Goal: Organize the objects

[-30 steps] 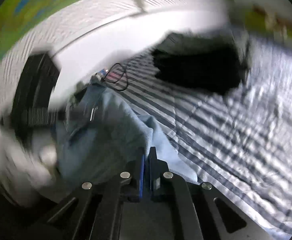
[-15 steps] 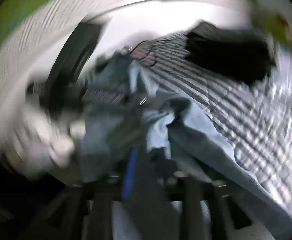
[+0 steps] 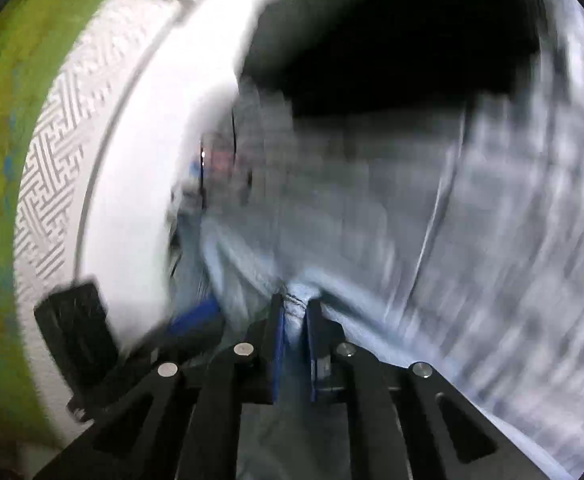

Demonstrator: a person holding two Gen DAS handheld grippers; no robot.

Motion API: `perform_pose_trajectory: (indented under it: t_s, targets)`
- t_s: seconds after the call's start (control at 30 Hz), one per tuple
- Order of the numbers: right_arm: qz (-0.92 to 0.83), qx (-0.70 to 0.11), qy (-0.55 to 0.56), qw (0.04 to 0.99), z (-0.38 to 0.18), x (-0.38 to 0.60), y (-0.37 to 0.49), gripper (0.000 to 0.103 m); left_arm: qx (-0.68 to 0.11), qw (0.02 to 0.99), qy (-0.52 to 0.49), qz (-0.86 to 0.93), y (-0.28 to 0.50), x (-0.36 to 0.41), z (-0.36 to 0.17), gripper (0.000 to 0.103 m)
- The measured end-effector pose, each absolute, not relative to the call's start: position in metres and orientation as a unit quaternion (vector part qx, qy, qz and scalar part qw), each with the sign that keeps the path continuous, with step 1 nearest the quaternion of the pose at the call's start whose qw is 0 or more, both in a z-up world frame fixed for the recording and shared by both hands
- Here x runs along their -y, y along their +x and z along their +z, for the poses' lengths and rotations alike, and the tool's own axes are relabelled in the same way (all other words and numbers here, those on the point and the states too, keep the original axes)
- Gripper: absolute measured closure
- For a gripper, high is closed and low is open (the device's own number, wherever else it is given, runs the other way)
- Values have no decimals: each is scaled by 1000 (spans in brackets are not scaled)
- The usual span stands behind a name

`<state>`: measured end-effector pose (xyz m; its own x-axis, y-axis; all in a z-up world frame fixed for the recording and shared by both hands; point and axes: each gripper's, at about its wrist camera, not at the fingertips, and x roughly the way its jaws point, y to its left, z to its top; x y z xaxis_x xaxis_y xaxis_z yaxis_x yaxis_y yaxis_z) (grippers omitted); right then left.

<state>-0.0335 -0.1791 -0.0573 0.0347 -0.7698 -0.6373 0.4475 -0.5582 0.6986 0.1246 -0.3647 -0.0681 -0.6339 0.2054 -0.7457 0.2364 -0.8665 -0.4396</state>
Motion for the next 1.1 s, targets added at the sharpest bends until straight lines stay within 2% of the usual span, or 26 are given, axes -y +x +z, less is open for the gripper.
perform_pose_trajectory:
  t_s: [0.07, 0.13, 0.2, 0.27, 0.5, 0.63, 0.67, 0.8, 0.9, 1.0, 1.1]
  targets:
    - [-695, 121, 559, 436, -51, 182, -56, 94, -271, 6, 429, -862, 121, 366, -72, 42]
    - [-678, 75, 601, 417, -69, 194, -72, 93, -260, -1, 438, -860, 113, 356, -74, 42]
    - [-663, 32, 631, 402, -80, 200, -80, 84, -247, -13, 442, -862, 107, 344, -74, 42]
    - [-663, 47, 626, 408, -73, 191, -85, 78, -232, -33, 445, -865, 101, 327, -73, 42]
    - [-709, 100, 569, 405, -23, 111, -88, 77, -208, -87, 446, -866, 71, 271, -72, 42]
    - [-743, 116, 527, 397, 2, 36, -37, 77, -155, -34, 492, -856, 45, 252, -97, 43]
    - [-751, 120, 521, 387, 5, 25, -26, 77, -140, -29, 480, -866, 45, 248, -94, 39]
    - [-817, 125, 478, 297, 33, -97, 26, 77, -94, -18, 474, -875, 55, 228, -80, 38]
    - [-855, 139, 452, 212, 50, -199, 64, 77, -96, -44, 452, -886, 75, 216, -62, 37]
    - [-880, 152, 437, 110, 54, -288, 102, 77, -131, -94, 439, -884, 96, 196, -51, 34]
    - [-884, 153, 441, 22, 48, -364, 135, 77, -110, -168, 448, -871, 115, 132, -53, 33]
